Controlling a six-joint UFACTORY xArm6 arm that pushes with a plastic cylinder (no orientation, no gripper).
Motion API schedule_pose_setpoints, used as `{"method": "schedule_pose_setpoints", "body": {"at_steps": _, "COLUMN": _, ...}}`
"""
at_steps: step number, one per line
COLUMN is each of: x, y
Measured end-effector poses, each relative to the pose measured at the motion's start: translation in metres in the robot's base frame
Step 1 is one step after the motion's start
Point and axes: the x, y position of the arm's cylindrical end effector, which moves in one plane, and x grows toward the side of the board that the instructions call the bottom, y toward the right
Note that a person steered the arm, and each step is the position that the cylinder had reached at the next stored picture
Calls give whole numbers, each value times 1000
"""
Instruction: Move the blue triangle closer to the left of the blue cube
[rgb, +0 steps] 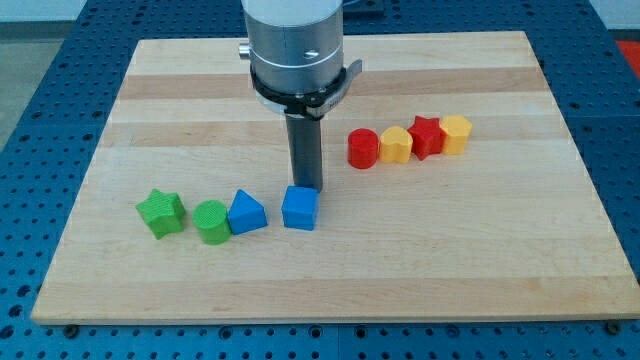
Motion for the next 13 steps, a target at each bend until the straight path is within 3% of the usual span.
{"method": "schedule_pose_setpoints", "body": {"at_steps": 3, "x": 10, "y": -17}}
{"method": "schedule_pose_setpoints", "body": {"at_steps": 4, "x": -6, "y": -26}}
{"method": "schedule_pose_setpoints", "body": {"at_steps": 7, "x": -8, "y": -93}}
{"method": "schedule_pose_setpoints", "body": {"at_steps": 13, "x": 9, "y": -45}}
